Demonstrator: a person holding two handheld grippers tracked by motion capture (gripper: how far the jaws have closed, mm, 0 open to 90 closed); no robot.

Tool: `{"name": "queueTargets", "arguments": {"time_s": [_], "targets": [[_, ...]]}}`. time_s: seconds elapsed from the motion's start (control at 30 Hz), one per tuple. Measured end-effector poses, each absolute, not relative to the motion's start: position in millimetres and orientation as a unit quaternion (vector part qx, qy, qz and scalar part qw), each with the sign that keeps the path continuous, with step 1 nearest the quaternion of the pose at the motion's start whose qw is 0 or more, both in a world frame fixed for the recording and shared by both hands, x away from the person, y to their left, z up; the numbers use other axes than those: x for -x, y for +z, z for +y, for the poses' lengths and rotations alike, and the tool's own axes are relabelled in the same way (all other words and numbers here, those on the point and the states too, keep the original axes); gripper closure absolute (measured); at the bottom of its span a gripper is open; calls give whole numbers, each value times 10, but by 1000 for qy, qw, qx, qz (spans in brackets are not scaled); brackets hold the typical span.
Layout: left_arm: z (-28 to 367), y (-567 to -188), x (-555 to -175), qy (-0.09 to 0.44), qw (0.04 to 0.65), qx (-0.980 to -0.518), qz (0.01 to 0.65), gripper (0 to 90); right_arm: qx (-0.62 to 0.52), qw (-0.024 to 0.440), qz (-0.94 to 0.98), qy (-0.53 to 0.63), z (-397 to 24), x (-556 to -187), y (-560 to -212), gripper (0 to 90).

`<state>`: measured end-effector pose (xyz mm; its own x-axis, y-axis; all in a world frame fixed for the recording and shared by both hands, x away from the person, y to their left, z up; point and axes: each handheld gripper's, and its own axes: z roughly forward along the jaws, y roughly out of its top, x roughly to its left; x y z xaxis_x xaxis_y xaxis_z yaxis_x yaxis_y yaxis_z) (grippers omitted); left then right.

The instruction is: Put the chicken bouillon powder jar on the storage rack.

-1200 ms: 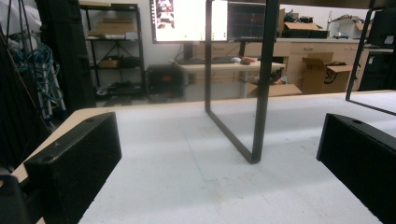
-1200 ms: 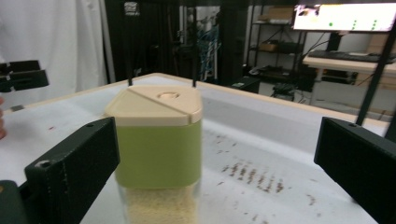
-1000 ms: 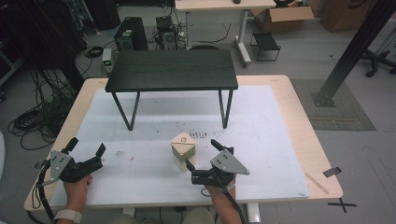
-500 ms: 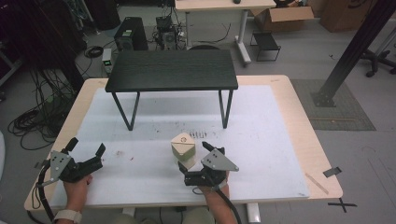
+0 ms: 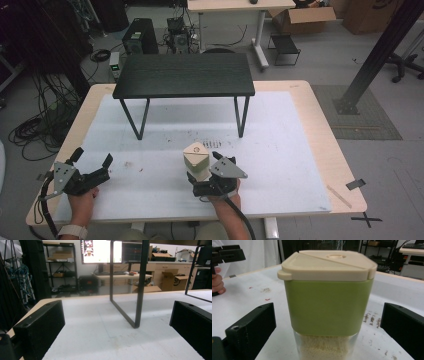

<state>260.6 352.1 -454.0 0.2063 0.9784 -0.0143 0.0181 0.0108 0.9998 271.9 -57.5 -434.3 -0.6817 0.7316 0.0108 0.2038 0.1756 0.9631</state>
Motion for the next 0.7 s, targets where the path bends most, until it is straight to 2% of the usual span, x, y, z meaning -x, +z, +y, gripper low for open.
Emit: {"name": "queueTargets", "arguments": {"time_s": [0.7], "targets": [[3523,-4540,-2605,438,548,-550,452,2,-332,238,741,532,-413,-2857,-4412,0]]}}
